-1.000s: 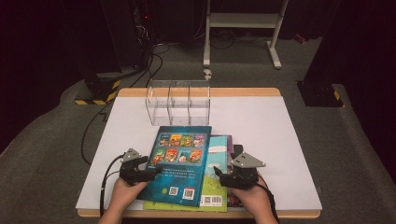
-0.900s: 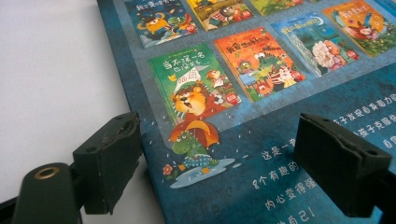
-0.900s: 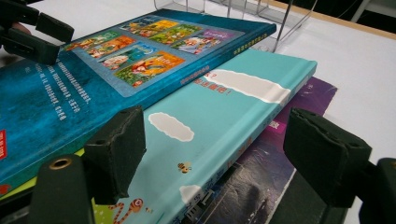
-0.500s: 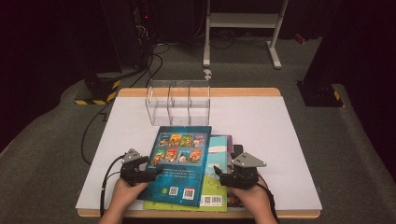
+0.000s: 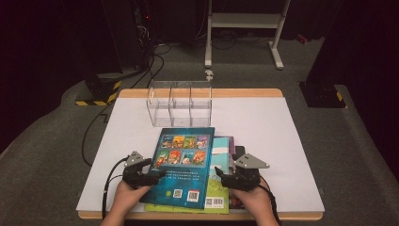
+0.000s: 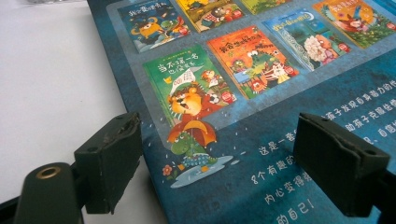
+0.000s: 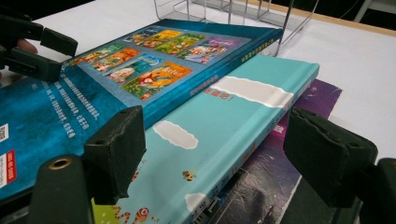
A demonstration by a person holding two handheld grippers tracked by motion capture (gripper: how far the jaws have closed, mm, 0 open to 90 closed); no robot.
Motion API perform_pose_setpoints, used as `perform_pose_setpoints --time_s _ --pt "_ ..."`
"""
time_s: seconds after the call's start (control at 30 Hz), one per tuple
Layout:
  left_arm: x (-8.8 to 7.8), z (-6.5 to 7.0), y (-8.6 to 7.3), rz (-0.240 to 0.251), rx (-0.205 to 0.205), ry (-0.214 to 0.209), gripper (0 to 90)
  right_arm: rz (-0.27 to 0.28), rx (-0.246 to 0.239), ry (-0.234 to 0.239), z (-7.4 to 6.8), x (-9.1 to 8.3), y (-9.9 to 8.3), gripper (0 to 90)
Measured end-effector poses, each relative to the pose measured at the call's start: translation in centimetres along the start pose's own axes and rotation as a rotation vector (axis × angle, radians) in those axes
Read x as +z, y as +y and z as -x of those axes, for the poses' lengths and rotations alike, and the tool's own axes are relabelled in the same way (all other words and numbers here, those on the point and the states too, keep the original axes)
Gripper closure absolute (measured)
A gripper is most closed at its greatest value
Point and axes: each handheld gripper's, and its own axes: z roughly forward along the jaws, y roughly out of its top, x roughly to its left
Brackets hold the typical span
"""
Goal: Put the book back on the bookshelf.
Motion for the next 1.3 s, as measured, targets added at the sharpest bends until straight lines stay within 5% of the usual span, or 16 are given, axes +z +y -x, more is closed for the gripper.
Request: perform_pose_setpoints --time_s 0.13,0.17,0.2,0.27,0.33,0.37,0.4,0.6,0.73,1.3 --pt "-0.2 1.3 -0.2 -0.006 0.006 -0.097 29.4 0.007 -0.008 -0.002 -0.1 0.0 0.0 20.7" --pt "-0.2 1.3 -0.2 -0.006 0.006 -0.097 28.7 0.007 -0.007 -0.001 -0.1 0.0 0.1 20.6" --pt "0.0 2.3 -0.5 -0.009 0.073 -0.076 26.7 0.007 -0.006 -0.001 -0.1 0.0 0.1 20.5" --pt "0.0 2.5 -0.3 -0.029 0.09 -0.07 24.6 0.006 -0.006 -0.001 -0.1 -0.1 0.1 20.5" --pt "-0.7 1.6 0.6 -0.014 0.142 0.0 23.0 0.009 -0.009 -0.005 -0.1 -0.3 0.1 20.5" --pt "-0.7 1.6 0.6 -0.014 0.142 0.0 22.9 0.013 -0.008 -0.007 -0.1 -0.4 0.1 20.6" --pt "-1.1 0.2 1.2 0.013 0.035 0.0 22.3 0.016 -0.005 -0.008 0.0 -0.5 0.1 20.6" --pt "-0.6 -1.1 0.9 -0.002 -0.049 -0.003 19.5 0.009 -0.007 -0.006 0.0 -0.4 0.0 20.6" --pt "0.2 -0.8 0.4 -0.028 -0.046 0.0 13.9 0.007 -0.01 -0.008 -0.1 -0.3 0.1 20.7" --pt "0.3 -0.3 0.2 -0.038 -0.063 -0.028 14.5 0.0 -0.014 -0.001 -0.3 0.0 0.0 20.8"
